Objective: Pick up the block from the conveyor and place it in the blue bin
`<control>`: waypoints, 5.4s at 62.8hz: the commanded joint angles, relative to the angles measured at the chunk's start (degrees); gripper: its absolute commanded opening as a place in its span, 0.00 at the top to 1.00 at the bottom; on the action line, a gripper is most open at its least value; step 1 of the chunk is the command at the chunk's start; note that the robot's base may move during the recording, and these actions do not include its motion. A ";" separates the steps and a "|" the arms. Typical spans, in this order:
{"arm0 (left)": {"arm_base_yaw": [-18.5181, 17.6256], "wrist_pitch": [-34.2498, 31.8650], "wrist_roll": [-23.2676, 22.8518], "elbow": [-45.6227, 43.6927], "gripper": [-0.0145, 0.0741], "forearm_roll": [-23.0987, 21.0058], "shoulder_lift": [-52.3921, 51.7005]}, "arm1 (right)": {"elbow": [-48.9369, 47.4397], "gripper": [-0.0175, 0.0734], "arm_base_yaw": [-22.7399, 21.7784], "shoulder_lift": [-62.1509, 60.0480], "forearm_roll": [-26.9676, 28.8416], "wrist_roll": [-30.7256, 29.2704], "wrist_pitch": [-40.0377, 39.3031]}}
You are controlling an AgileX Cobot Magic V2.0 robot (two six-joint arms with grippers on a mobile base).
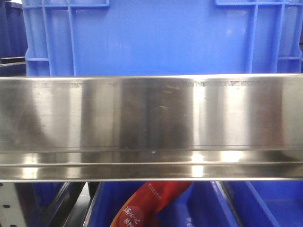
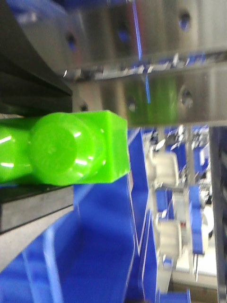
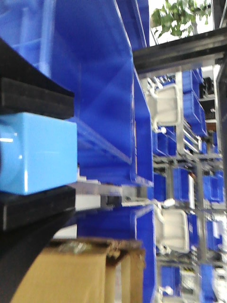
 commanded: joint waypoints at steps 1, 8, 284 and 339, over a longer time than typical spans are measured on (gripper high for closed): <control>-1.57 1.59 0.43 -4.65 0.96 -2.09 5.04 | -3.29 0.99 -0.05 5.05 2.59 -1.67 -0.31; -4.27 1.59 0.43 -9.52 0.96 -2.07 10.56 | -7.60 0.99 -0.05 10.31 2.64 -1.67 -0.03; -17.06 -15.19 -4.53 27.87 0.96 -3.05 -29.15 | 43.18 0.99 3.23 -25.47 -19.80 12.61 -29.72; -17.06 -15.19 -4.53 27.87 0.96 -3.05 -29.15 | 43.18 0.99 3.13 -25.47 -27.57 16.16 -28.28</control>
